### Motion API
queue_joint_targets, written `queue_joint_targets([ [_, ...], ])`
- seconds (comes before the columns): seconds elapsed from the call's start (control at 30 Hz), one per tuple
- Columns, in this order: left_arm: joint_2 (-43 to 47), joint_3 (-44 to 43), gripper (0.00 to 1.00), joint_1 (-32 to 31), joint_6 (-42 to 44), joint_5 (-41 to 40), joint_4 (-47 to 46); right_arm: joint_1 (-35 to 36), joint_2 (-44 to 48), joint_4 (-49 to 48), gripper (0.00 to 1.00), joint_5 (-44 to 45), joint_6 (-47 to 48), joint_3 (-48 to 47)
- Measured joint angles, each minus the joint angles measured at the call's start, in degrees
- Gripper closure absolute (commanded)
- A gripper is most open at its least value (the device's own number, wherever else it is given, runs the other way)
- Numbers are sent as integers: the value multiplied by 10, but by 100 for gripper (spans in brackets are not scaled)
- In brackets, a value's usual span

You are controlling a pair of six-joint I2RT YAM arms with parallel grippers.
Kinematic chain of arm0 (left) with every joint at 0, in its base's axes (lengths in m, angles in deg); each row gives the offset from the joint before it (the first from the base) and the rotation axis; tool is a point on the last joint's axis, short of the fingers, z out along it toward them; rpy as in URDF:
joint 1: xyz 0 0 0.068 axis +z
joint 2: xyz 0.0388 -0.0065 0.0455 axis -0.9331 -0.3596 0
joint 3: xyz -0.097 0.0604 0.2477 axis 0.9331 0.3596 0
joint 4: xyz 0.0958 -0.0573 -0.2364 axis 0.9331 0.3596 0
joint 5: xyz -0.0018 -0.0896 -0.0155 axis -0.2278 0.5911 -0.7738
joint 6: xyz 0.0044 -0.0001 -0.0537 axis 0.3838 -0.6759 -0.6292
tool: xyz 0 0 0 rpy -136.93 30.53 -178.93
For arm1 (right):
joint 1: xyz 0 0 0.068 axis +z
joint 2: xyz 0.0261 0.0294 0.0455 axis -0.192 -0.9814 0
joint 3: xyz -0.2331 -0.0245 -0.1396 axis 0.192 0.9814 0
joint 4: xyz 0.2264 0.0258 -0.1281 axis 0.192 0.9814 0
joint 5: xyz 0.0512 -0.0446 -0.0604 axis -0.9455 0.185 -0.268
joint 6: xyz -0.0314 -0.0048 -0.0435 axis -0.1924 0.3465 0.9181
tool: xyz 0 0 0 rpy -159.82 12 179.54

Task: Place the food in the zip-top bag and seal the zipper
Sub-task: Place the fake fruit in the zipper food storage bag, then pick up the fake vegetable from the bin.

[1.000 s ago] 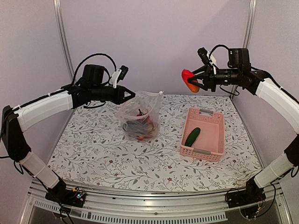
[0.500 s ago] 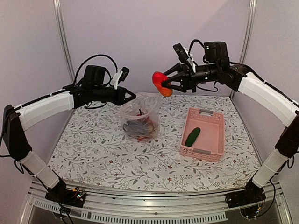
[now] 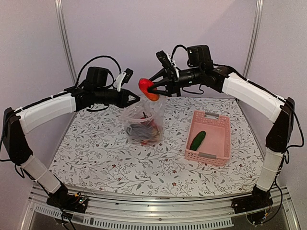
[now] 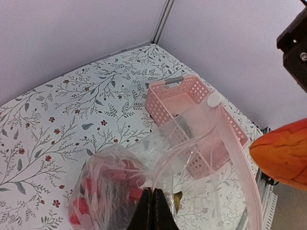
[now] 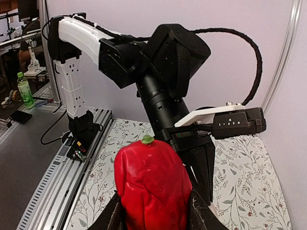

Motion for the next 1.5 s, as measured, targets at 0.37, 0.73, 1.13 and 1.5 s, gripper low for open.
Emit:
queue_joint_targets([
  [0.37,2,-3,100,0,0,1,1,9,-41,12,74,97,49,1],
  [0.73,3,-3,100,0,-1,1,1,61,-41,74,40,266,123,20],
  [1.13,3,-3,100,-2,-1,0,1,67,55,109,36,333,130,55],
  [1.5,3,-3,100,-10,0,-7,2,54,196,112,36,390,161,249],
])
